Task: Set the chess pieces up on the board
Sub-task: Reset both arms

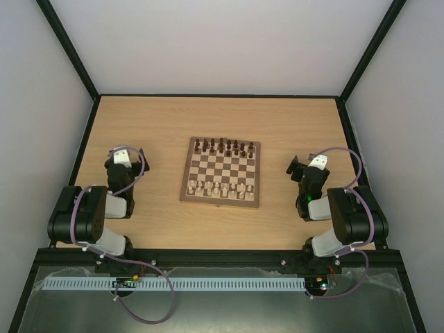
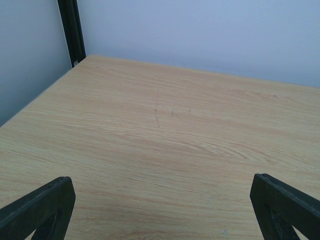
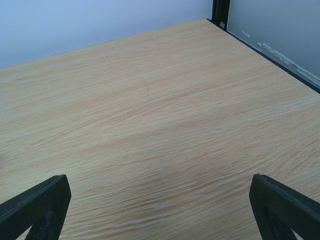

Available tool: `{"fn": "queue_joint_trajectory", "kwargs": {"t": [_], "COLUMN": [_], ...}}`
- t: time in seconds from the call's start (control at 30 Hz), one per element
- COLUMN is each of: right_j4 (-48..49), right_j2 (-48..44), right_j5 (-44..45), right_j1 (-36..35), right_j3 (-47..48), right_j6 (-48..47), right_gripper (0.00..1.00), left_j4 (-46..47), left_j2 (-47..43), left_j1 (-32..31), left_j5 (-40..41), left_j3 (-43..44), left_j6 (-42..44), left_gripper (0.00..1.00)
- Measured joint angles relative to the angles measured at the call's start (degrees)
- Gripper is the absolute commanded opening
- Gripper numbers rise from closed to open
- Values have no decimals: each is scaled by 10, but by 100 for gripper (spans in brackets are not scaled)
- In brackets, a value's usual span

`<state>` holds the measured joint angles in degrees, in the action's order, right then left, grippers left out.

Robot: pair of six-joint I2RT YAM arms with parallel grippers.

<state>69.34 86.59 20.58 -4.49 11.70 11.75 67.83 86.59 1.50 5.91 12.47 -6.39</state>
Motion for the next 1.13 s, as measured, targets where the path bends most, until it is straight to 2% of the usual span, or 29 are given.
{"fn": "queue_joint_trajectory", "kwargs": {"t": [0.23,1.13], "right_j4": [0,0], "right_j2": [0,0], "right_j5": [0,0], "right_j1": [0,0], "right_j3": [0,0], "right_j6": [0,0], "right_gripper": [99,99], "left_j4": [-5,-5], "left_j2": [1,1], "left_j1": [-23,-24], "left_j5": [23,31], "left_j3": [10,11], "left_j6": [11,15], "left_gripper": [99,99]}}
